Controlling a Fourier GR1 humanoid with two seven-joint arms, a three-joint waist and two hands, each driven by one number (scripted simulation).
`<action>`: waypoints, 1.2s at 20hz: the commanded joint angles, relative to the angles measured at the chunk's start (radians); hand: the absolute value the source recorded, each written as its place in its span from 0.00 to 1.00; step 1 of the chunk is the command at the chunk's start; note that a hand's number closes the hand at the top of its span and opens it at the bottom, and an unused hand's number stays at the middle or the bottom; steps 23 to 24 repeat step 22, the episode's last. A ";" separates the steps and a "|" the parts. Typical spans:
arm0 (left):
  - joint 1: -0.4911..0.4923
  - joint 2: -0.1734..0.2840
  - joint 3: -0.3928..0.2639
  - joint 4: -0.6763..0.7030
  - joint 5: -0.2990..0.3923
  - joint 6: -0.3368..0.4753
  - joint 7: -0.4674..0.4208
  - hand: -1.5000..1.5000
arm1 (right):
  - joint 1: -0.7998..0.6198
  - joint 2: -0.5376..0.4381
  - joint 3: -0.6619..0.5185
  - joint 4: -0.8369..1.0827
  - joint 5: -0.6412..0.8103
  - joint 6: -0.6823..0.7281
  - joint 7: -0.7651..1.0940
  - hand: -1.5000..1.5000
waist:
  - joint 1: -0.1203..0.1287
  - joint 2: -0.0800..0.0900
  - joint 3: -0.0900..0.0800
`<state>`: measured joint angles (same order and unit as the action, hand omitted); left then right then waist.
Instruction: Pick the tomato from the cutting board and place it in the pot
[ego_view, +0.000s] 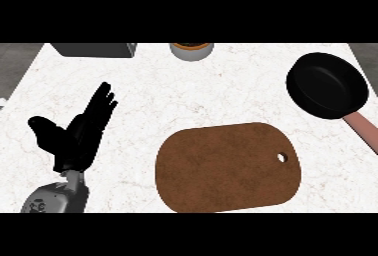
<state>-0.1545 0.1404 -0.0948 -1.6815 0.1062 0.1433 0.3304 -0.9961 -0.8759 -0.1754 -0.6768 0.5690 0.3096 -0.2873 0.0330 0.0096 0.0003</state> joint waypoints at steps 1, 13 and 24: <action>0.003 0.034 0.034 -0.059 0.033 -0.027 0.040 0.50 | -0.013 0.040 0.046 0.111 0.044 0.019 -0.061 1.00 | 0.008 0.000 0.001; 0.009 -0.011 0.005 -0.027 -0.007 -0.002 0.015 0.50 | -0.114 0.124 -0.170 0.353 -0.147 0.085 0.087 0.00 | 0.003 0.001 0.001; -0.038 -0.015 -0.001 -0.019 -0.015 -0.003 0.040 0.50 | -0.116 0.025 -0.361 0.396 -0.283 -0.108 0.025 0.00 | 0.006 0.008 0.003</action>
